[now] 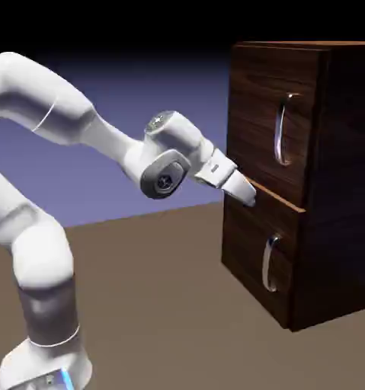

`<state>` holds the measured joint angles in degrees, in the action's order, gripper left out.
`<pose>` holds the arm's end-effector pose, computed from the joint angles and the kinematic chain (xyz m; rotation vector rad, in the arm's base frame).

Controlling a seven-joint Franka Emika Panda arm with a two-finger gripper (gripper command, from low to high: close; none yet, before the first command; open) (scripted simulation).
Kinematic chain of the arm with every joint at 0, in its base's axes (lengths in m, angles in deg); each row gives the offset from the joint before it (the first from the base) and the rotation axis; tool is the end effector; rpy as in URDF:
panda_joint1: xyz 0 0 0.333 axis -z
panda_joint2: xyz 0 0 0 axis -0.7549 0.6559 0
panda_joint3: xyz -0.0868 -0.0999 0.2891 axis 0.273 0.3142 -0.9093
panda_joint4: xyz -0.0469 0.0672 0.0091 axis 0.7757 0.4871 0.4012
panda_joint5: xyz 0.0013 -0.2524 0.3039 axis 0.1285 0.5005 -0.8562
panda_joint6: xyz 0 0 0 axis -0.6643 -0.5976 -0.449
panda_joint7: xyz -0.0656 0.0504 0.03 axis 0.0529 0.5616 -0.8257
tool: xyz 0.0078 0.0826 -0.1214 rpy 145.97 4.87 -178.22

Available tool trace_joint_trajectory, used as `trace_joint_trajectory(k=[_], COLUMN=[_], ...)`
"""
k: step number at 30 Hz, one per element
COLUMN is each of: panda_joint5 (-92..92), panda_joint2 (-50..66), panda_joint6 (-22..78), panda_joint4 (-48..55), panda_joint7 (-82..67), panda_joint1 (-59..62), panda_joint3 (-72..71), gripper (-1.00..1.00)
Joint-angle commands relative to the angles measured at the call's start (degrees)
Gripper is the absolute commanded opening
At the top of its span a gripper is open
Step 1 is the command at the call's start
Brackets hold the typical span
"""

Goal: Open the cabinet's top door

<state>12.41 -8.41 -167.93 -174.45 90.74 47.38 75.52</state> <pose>0.4194 0.0089 0.4360 -2.4801 0.9365 -1.0519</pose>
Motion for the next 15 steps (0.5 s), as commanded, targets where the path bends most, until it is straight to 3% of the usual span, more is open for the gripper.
trace_joint_trajectory(k=[1, 15], panda_joint5=[2.5, 37.4], panda_joint2=[-0.3, -4.3], panda_joint6=[0.2, 3.0], panda_joint4=[0.4, 5.3], panda_joint7=[2.0, 29.6], panda_joint1=[-0.8, -11.8], panda_joint3=[0.8, 11.8], gripper=[0.0, 0.0])
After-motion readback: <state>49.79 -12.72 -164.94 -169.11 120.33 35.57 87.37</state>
